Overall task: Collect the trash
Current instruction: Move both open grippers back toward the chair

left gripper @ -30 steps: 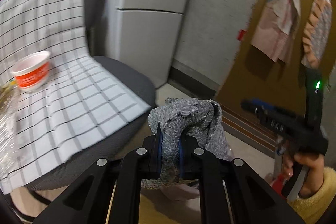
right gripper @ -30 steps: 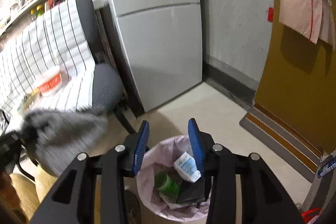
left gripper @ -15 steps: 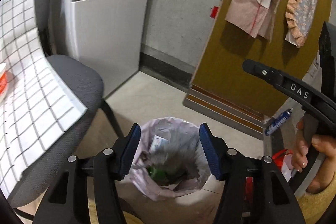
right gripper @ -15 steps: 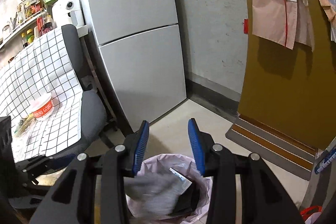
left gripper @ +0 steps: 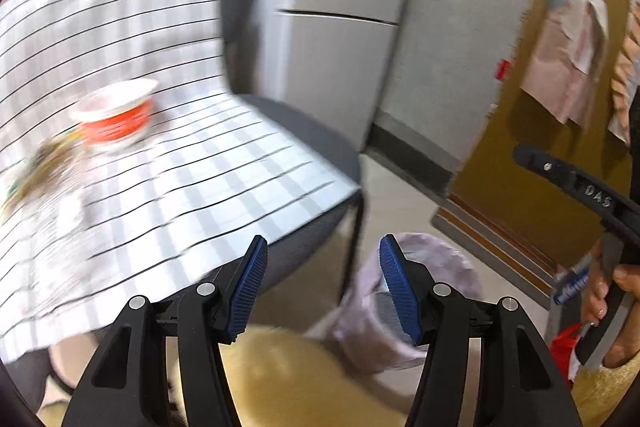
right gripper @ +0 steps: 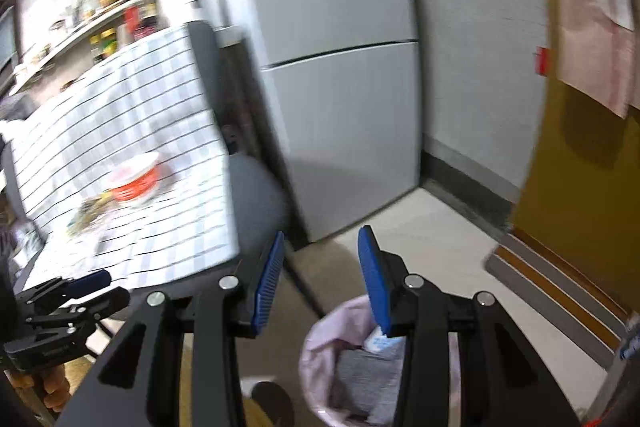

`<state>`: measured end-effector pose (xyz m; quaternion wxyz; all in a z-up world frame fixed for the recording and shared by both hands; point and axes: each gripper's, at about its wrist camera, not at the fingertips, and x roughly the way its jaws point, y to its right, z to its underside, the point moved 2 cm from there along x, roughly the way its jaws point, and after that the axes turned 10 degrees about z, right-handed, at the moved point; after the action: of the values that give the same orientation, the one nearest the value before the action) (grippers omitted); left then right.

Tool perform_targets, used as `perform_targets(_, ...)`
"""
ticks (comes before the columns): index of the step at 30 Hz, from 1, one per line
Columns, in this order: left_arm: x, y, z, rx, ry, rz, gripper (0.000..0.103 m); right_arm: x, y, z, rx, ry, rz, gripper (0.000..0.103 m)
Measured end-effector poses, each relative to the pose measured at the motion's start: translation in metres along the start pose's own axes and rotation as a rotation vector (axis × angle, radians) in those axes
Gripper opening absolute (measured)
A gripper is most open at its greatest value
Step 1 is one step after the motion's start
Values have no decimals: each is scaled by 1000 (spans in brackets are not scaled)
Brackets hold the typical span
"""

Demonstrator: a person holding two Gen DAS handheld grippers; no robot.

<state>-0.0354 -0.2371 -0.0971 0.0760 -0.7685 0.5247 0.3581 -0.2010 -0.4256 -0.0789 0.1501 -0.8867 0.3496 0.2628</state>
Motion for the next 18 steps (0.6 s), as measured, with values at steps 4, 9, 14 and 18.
perform_targets(4,-28,-38,8,-78,19,-70,59,4,-53,-4,-70,-26,-120,38)
perform_targets(9,-74,-89,13,-166,73,-202,59,8,-125,-7,-182,-53,-252,44)
perform_targets(14,-108,-137,25,-249,108,-342,59,12,-188,-8,-279,-55,-331,45)
perform_targets(18,-128,-172,34,-331,130,-419,59,21,-229,-9,-329,-69,-377,48)
